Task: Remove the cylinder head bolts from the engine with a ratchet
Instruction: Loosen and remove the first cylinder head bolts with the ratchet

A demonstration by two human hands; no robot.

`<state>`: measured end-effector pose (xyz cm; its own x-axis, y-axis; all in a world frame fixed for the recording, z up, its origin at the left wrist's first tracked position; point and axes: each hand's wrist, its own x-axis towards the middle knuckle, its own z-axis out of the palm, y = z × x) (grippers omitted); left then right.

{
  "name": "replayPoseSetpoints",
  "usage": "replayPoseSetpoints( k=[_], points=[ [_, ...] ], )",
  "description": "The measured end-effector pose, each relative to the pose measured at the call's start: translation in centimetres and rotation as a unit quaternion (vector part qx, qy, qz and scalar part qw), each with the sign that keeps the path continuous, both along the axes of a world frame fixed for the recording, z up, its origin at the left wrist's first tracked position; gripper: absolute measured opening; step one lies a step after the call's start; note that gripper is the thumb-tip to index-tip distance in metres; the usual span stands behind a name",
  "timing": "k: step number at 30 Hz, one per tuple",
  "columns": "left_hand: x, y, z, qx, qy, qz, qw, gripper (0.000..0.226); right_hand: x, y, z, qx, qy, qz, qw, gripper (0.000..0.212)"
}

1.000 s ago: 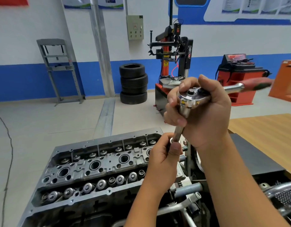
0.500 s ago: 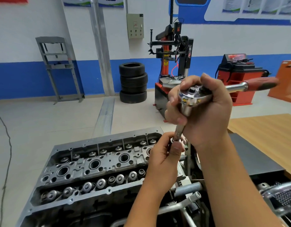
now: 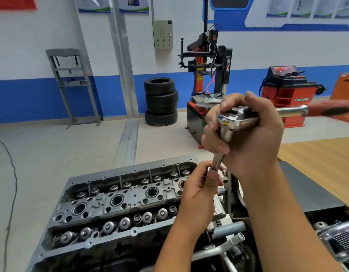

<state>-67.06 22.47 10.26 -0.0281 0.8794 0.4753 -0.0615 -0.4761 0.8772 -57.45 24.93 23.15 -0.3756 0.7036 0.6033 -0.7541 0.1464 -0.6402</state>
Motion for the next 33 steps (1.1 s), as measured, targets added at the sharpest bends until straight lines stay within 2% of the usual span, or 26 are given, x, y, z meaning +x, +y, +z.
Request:
replayPoseSetpoints(
  k=[3, 6, 9, 11, 13, 15, 17, 19, 21, 24, 26, 28, 31, 33],
  points=[
    [0.2, 0.1, 0.2, 0.006, 0.004, 0.007, 1.000, 0.050, 0.1, 0.0, -0.6, 0.002, 0.012, -0.020, 1.000, 0.034],
    [0.3, 0.3, -0.1, 0.026, -0.003, 0.016, 1.000, 0.064, -0.4, -1.6, -2.3, 0.038, 0.019, -0.163, 0.986, 0.025],
    [0.2, 0.2, -0.2, 0.030, 0.000, 0.022, 0.999, 0.065, -1.1, -2.5, -3.0, 0.079, 0.002, -0.302, 0.950, 0.015],
    [0.1, 0.0, -0.2, 0.024, -0.009, 0.020, 0.999, 0.064, -1.2, -2.1, -2.1, 0.093, -0.020, -0.259, 0.961, 0.016],
    [0.1, 0.0, -0.2, 0.026, -0.009, 0.027, 0.999, 0.065, -0.9, -1.1, -0.6, 0.062, -0.043, -0.104, 0.992, 0.022],
    [0.1, 0.0, -0.3, 0.028, -0.006, 0.038, 0.999, 0.065, -0.4, -0.1, 0.6, 0.001, -0.054, 0.038, 0.998, 0.027],
    [0.2, -0.1, -0.2, 0.023, -0.017, 0.038, 0.999, 0.060, -0.4, 0.6, 0.7, -0.033, -0.055, 0.071, 0.995, 0.033],
    [0.3, 0.0, -0.2, 0.024, -0.015, 0.049, 0.998, 0.049, -0.6, 0.4, 0.1, -0.024, -0.031, 0.029, 0.999, 0.036],
    [0.3, 0.1, -0.2, 0.032, -0.014, 0.061, 0.998, 0.046, -0.7, -0.5, -1.2, 0.011, 0.007, -0.069, 0.998, 0.034],
    [0.4, 0.3, -0.3, 0.036, -0.009, 0.059, 0.998, 0.055, -0.6, -1.5, -2.7, 0.077, 0.010, -0.237, 0.968, 0.023],
    [0.4, 0.2, -0.4, 0.031, -0.001, 0.054, 0.998, 0.058, -0.4, -1.3, -2.5, 0.117, -0.016, -0.271, 0.955, 0.023],
    [0.2, -0.1, -0.4, 0.025, -0.002, 0.031, 0.999, 0.050, -0.1, -0.6, -1.6, 0.111, -0.040, -0.167, 0.979, 0.024],
    [0.0, 0.0, -0.4, 0.031, 0.010, 0.020, 0.999, 0.039, 0.3, 0.5, -0.1, 0.025, -0.035, 0.034, 0.998, 0.029],
    [0.2, 0.1, -0.3, 0.033, 0.021, 0.030, 0.999, 0.045, 0.5, 1.1, 0.0, -0.013, -0.024, 0.072, 0.997, 0.036]
  ],
)
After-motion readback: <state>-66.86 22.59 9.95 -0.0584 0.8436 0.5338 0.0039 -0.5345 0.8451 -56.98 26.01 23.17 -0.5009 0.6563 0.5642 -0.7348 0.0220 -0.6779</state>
